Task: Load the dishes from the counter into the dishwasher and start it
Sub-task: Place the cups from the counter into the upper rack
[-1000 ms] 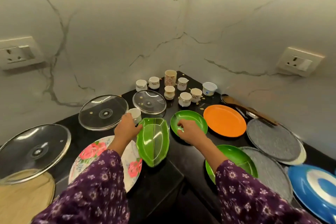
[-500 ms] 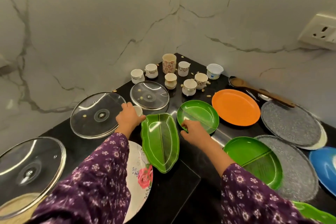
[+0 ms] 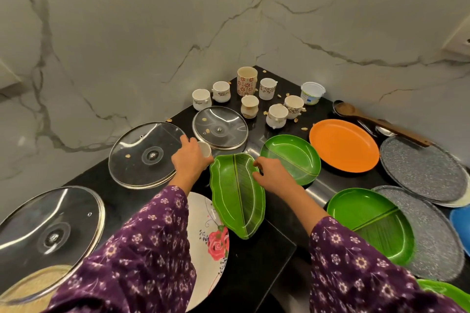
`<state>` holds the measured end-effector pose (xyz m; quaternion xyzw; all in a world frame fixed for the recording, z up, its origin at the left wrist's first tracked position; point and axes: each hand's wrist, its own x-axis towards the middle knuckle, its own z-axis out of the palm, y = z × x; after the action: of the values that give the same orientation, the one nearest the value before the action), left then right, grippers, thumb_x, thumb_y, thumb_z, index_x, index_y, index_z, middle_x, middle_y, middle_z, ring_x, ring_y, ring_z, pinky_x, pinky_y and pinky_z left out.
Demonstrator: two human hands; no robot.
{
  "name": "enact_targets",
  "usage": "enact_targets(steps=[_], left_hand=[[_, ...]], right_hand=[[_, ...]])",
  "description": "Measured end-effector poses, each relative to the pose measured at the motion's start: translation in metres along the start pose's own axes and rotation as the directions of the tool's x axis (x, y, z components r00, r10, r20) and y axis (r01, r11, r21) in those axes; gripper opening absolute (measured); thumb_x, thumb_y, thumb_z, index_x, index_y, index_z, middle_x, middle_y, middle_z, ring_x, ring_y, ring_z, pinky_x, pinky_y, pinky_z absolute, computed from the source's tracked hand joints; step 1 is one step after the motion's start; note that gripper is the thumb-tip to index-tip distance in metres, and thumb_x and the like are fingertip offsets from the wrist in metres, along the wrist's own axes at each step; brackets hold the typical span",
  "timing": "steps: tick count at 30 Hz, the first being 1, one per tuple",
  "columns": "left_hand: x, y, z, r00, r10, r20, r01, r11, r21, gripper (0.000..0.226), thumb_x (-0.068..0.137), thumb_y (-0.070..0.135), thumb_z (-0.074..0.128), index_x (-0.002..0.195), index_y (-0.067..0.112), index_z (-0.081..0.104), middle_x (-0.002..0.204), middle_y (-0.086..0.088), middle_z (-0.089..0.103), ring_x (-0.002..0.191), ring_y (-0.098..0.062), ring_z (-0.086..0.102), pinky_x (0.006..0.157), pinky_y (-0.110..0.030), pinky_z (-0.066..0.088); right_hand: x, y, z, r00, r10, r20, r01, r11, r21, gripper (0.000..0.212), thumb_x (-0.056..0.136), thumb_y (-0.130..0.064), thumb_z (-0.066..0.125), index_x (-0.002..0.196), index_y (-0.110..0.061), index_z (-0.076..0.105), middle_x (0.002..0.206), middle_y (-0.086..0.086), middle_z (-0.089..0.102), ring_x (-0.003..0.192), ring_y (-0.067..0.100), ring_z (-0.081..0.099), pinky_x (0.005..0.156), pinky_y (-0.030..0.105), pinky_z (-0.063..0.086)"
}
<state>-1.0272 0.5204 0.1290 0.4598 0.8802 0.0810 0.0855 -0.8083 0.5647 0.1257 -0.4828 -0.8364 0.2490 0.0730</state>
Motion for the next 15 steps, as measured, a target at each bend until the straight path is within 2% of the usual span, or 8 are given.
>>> enact_targets(steps=[3,6,11,13,15], left_hand=[[-0.004,0.003,-0.007,1.0,0.015,-0.013,-0.015,1.0,0.008,0.07,0.074,0.054,0.07,0.12,0.007,0.047,0.125,-0.01,0.037,0.098,-0.033,0.059,0.066,-0.037,0.04],[-0.009,0.006,-0.017,0.999,0.033,-0.023,-0.032,0.999,0.008,0.07,0.073,0.051,0.072,0.122,0.007,0.046,0.126,-0.01,0.036,0.1,-0.032,0.057,0.069,-0.038,0.042],[-0.027,0.023,-0.037,0.985,0.155,-0.076,-0.157,0.987,-0.029,0.07,0.073,0.053,0.071,0.122,0.01,0.047,0.123,-0.008,0.038,0.098,-0.028,0.056,0.071,-0.041,0.047],[-0.04,0.039,-0.045,0.968,0.237,-0.081,-0.241,0.97,-0.041,0.073,0.073,0.058,0.069,0.126,0.014,0.045,0.125,-0.006,0.042,0.102,-0.027,0.055,0.074,-0.042,0.049],[-0.058,0.061,-0.053,0.947,0.315,-0.063,-0.318,0.947,-0.047,0.075,0.071,0.063,0.067,0.127,0.017,0.046,0.125,-0.003,0.047,0.106,-0.026,0.055,0.077,-0.041,0.05]], right_hand=[[0.0,-0.001,-0.002,1.0,-0.013,-0.01,0.013,1.0,0.003,0.032,0.088,-0.018,0.056,0.118,-0.005,0.058,0.105,0.014,0.063,0.089,0.023,0.059,0.072,0.027,0.042],[-0.002,0.001,-0.005,1.0,0.006,-0.014,-0.006,0.999,0.033,0.031,0.087,-0.019,0.056,0.116,-0.008,0.059,0.102,0.013,0.064,0.082,0.021,0.059,0.073,0.032,0.048],[-0.015,0.005,-0.013,0.996,0.041,-0.084,-0.032,0.994,0.101,0.027,0.085,-0.018,0.059,0.109,-0.006,0.063,0.101,0.011,0.067,0.09,0.024,0.06,0.077,0.032,0.048],[-0.026,0.013,-0.018,0.986,0.12,-0.117,-0.097,0.979,0.181,0.028,0.087,-0.018,0.06,0.112,-0.006,0.063,0.105,0.01,0.066,0.097,0.024,0.06,0.085,0.033,0.048],[-0.042,0.024,-0.025,0.963,0.241,-0.123,-0.185,0.918,0.35,0.025,0.09,-0.021,0.057,0.111,-0.008,0.064,0.106,0.011,0.066,0.094,0.023,0.062,0.087,0.035,0.05]])
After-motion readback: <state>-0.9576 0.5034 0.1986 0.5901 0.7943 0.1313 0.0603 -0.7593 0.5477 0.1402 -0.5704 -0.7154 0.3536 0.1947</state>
